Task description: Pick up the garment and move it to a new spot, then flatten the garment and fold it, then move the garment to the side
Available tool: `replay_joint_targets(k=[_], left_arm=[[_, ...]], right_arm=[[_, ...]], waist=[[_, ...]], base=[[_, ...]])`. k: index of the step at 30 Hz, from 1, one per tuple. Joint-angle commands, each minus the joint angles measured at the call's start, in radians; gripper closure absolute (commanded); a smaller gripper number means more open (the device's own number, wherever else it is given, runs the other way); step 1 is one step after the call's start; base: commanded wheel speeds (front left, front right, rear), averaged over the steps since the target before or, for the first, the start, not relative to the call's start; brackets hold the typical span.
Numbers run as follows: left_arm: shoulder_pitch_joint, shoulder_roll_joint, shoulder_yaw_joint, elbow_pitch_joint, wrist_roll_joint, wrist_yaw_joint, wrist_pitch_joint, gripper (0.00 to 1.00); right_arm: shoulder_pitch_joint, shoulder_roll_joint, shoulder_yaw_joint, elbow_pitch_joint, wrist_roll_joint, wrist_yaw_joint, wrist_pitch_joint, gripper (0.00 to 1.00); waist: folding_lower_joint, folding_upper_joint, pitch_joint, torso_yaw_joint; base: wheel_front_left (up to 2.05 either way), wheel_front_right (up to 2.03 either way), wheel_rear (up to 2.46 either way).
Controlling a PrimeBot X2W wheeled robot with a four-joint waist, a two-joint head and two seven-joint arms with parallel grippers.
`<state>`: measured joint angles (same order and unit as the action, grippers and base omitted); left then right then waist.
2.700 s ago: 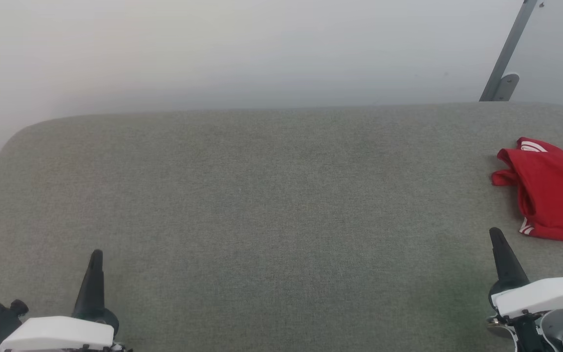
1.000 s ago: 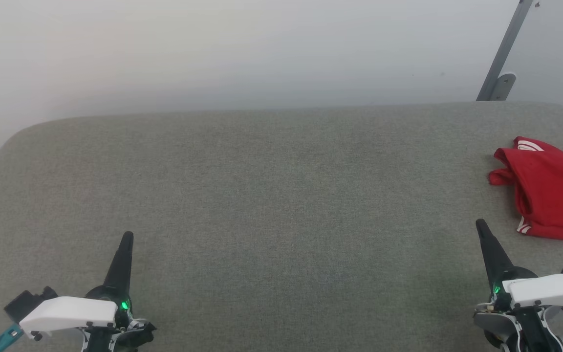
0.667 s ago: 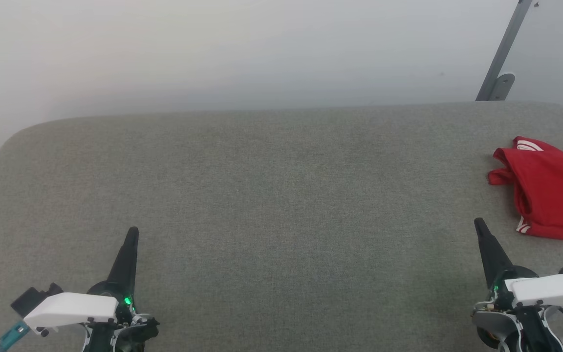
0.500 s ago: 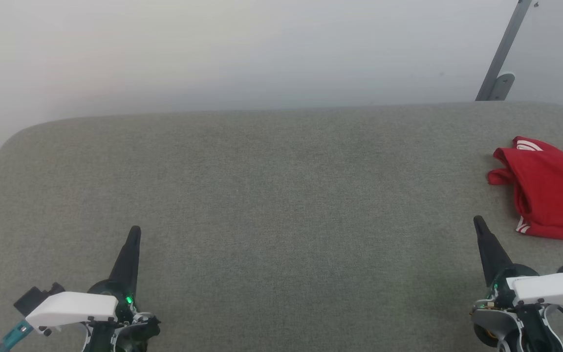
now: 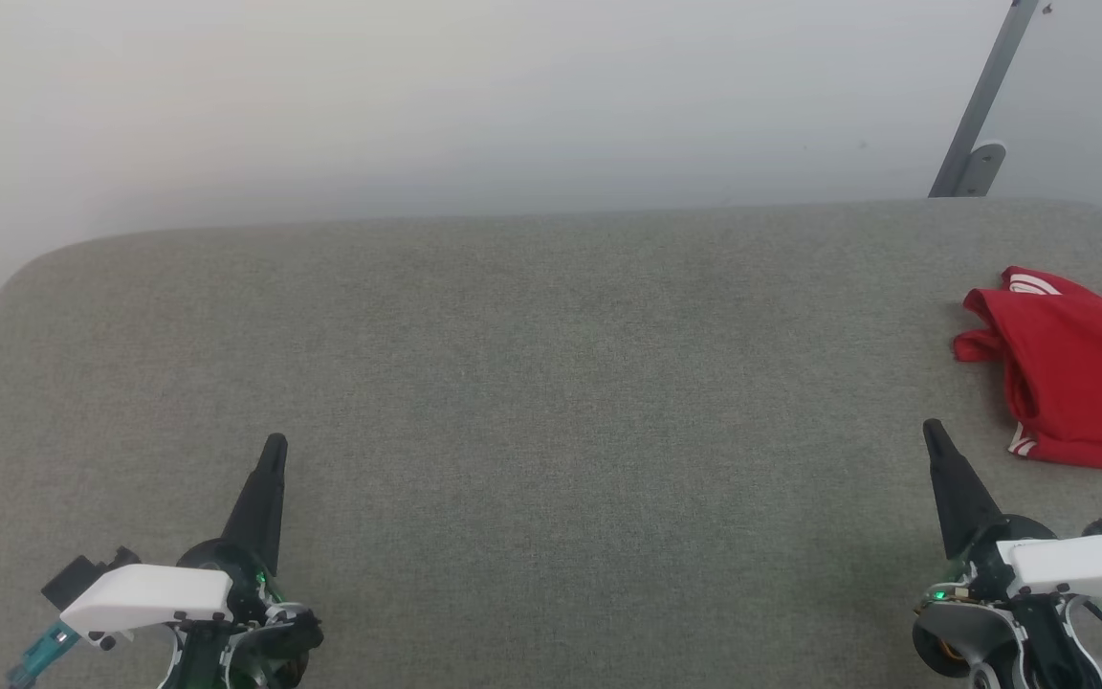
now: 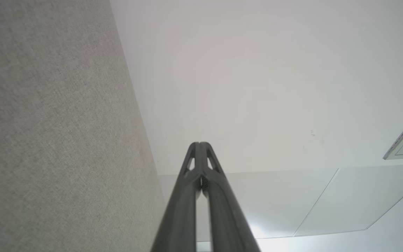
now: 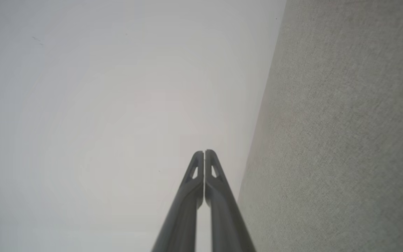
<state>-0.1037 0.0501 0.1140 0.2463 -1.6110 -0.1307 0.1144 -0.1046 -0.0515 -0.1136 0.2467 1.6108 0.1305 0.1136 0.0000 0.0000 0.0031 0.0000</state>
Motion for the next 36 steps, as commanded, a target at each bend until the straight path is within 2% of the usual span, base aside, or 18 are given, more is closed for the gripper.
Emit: replay_joint_targets(k=[1,36], left_arm=[[-0.012,-0.002,0.0,0.0,-0.003,0.0,0.004,1.0],[-0.011,-0.002,0.0,0.0,-0.003,0.0,0.003,1.0]], right_arm=[[-0.007,0.004,-0.001,-0.004,0.004,0.0,0.003,1.0],[-0.007,0.004,-0.001,-0.003,0.004,0.0,0.003,1.0]], waist=[[0.0,0.0,0.0,0.0],[0.0,0.0,0.0,0.0]], base=[[0.0,0.0,0.0],[0.0,0.0,0.0]])
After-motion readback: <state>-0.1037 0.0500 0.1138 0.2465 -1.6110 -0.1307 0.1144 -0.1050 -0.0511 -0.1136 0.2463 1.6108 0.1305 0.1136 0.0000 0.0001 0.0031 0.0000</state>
